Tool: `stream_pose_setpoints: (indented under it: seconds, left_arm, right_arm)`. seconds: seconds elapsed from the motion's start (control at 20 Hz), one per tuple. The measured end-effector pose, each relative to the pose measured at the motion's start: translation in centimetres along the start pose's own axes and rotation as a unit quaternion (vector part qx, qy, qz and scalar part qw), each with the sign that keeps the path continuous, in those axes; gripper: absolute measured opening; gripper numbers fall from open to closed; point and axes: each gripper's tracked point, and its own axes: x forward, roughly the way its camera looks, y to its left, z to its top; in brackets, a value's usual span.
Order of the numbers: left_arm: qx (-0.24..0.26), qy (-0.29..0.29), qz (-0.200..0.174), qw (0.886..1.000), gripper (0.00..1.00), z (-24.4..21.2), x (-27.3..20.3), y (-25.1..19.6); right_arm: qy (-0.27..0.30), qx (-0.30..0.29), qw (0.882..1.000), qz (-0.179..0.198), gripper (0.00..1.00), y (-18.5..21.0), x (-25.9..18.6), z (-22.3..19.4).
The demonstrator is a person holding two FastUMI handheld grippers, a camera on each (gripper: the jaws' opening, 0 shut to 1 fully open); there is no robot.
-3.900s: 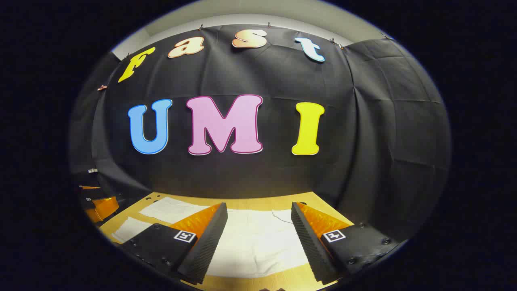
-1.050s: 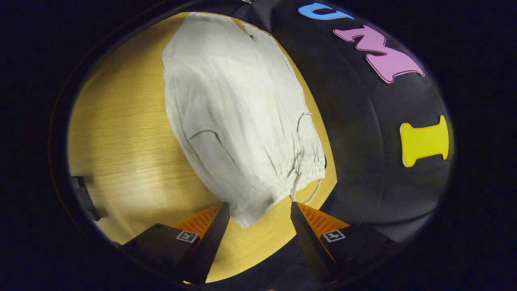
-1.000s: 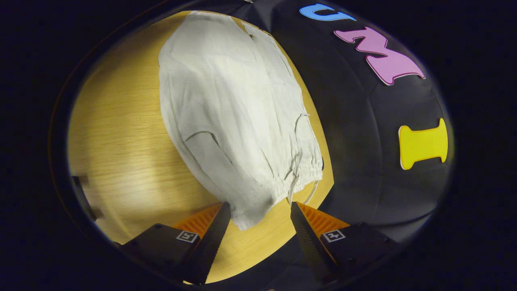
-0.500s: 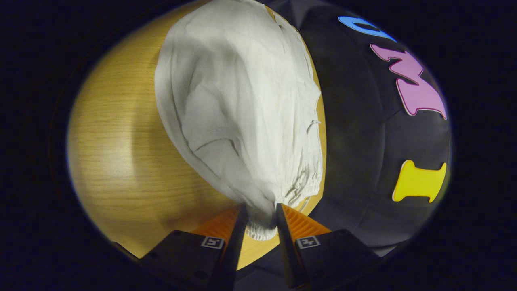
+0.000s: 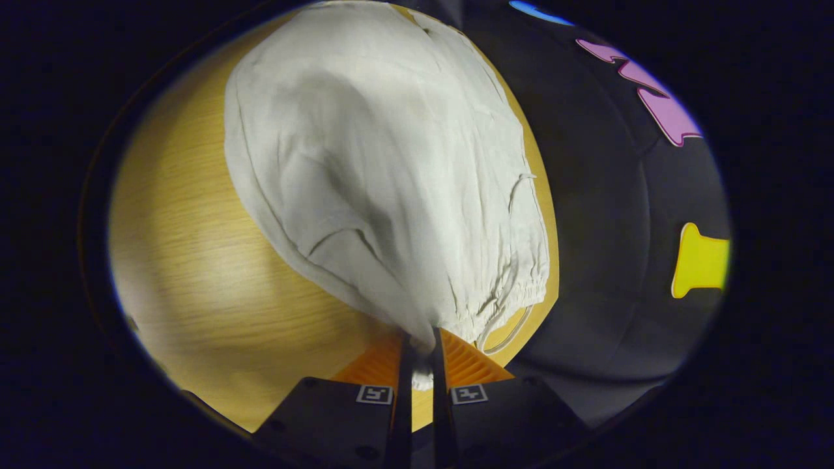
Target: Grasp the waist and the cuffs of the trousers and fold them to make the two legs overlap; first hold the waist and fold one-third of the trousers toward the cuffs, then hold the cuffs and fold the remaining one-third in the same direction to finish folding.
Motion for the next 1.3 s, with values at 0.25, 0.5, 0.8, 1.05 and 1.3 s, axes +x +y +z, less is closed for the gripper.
stream_pose_setpoints:
  seconds: [0.25,0.5,0.8,1.05,1.3]
  left_arm:
    - [0.024,0.043,0.006,0.999,0.97,-4.1,2.9,3.7]
    - [0.192,0.073,-0.025,0.978,0.97,-7.1,6.6,7.3]
    - [0.403,0.099,-0.119,0.902,0.97,-10.2,9.9,8.0]
    - [0.519,0.107,-0.179,0.829,0.93,-10.1,13.0,7.6]
    - [0.578,0.124,-0.238,0.770,0.79,-8.9,13.9,5.0]
  right_arm:
    - [0.002,0.015,1.000,0.026,0.05,0.1,-0.3,0.2]
    - [-0.003,0.008,0.998,0.069,0.05,0.3,-0.5,0.7]
    - [-0.006,0.004,0.995,0.101,0.05,0.4,-0.8,0.9]
    - [-0.005,-0.025,0.994,0.107,0.05,0.5,-0.7,0.7]
    - [0.003,-0.041,0.994,0.101,0.05,0.5,-0.8,0.7]
